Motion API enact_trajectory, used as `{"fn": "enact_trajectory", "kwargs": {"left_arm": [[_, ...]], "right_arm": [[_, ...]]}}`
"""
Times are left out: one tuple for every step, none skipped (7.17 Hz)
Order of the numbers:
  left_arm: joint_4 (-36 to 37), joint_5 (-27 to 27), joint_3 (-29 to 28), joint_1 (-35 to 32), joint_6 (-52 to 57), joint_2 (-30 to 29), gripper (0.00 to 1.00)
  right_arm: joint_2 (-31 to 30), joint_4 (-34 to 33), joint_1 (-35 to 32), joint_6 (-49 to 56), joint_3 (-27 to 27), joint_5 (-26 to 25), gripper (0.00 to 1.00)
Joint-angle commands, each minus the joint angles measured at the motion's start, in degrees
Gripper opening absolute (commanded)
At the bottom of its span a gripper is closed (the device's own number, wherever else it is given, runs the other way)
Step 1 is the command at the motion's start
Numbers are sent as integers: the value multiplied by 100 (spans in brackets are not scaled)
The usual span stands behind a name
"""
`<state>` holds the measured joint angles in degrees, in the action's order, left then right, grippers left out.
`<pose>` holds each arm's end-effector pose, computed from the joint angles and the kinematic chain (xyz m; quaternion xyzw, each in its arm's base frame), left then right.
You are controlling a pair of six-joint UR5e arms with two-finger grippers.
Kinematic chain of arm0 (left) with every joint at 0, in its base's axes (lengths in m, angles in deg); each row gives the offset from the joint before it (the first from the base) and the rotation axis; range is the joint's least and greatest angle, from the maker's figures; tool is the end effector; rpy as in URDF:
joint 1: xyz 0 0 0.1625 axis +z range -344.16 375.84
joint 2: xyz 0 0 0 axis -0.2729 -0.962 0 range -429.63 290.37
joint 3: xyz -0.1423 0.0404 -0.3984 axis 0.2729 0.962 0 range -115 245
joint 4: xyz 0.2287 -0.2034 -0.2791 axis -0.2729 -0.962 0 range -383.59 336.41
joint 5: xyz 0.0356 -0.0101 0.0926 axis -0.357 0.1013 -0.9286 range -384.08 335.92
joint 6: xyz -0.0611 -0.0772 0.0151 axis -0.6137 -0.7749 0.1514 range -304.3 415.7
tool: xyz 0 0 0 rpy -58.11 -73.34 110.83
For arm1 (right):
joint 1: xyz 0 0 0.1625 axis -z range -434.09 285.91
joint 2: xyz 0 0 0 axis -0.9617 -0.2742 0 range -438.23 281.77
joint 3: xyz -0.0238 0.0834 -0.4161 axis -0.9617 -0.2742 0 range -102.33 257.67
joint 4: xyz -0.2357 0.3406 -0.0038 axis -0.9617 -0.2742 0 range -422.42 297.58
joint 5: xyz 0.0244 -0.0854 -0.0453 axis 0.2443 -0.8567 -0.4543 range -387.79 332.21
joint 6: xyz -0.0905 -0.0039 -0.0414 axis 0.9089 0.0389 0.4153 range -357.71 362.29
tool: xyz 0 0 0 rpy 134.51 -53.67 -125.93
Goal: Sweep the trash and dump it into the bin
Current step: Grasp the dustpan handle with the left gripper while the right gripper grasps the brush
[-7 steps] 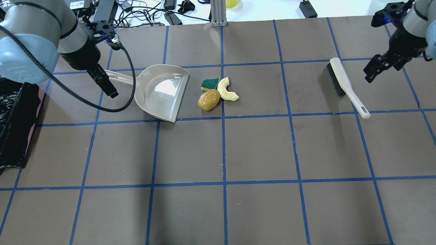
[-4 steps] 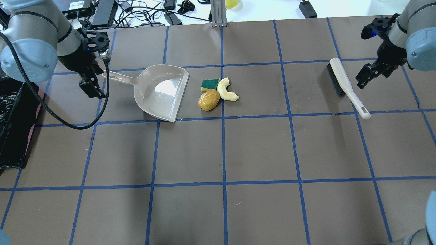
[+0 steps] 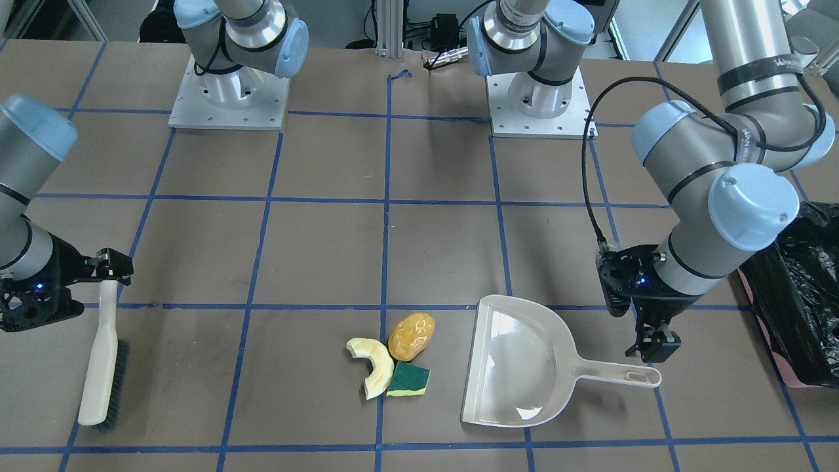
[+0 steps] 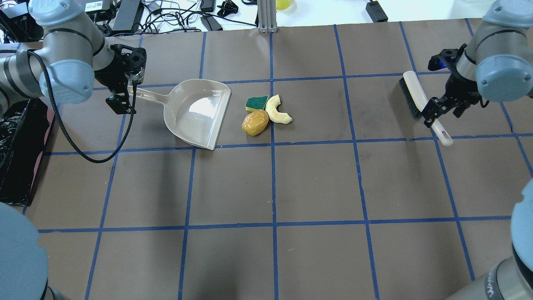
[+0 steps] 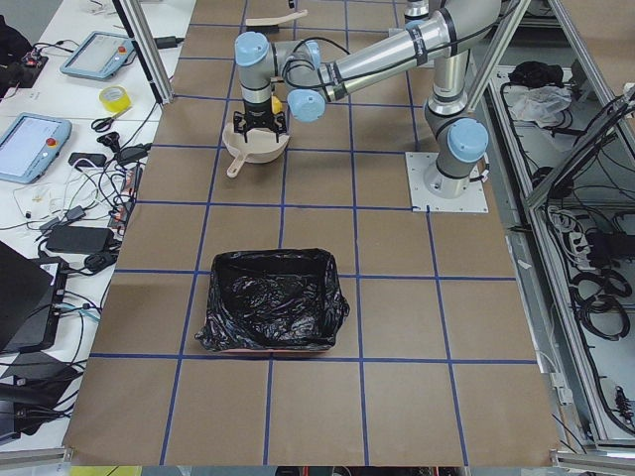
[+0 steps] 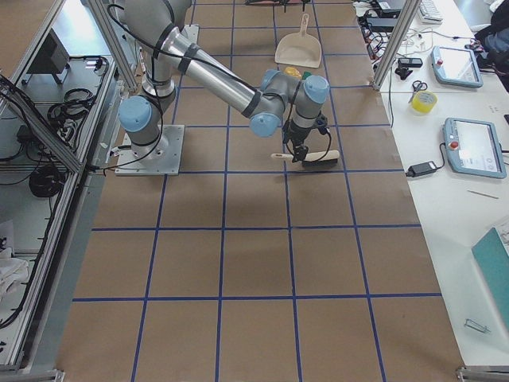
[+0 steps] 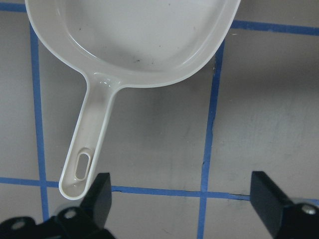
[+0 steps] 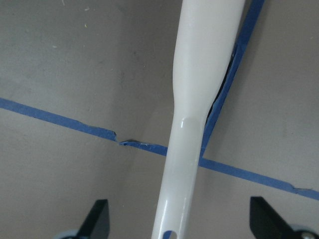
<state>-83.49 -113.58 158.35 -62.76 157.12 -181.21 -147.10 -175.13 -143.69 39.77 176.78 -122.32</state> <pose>-0.0088 -0.6345 0.3022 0.7067 0.7061 -0.0286 0.0351 -0.0839 -0.5854 0.2500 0.1506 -0.9856 -0.0766 0.0028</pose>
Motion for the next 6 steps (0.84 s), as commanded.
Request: {"fn": "enact_trajectory", "kwargs": {"left_arm": [[42, -32, -446, -59, 176, -346, 98], [-256, -102, -579, -76, 177, -443, 98], [-267, -164, -598, -94, 116, -540, 99], [-302, -495, -572, -94, 115, -541, 100], [-294, -803, -537, -94, 89, -575, 100], [-285, -815, -502, -112, 115, -637, 100]], "right_arm": [[163, -93, 0, -248, 47, -65, 100], [190, -85, 0, -449, 47, -65, 97], [190, -85, 0, -443, 47, -65, 85], [199, -68, 0, -443, 47, -91, 77], [199, -50, 0, -460, 56, -100, 77], [199, -41, 0, -460, 65, -100, 75]]}}
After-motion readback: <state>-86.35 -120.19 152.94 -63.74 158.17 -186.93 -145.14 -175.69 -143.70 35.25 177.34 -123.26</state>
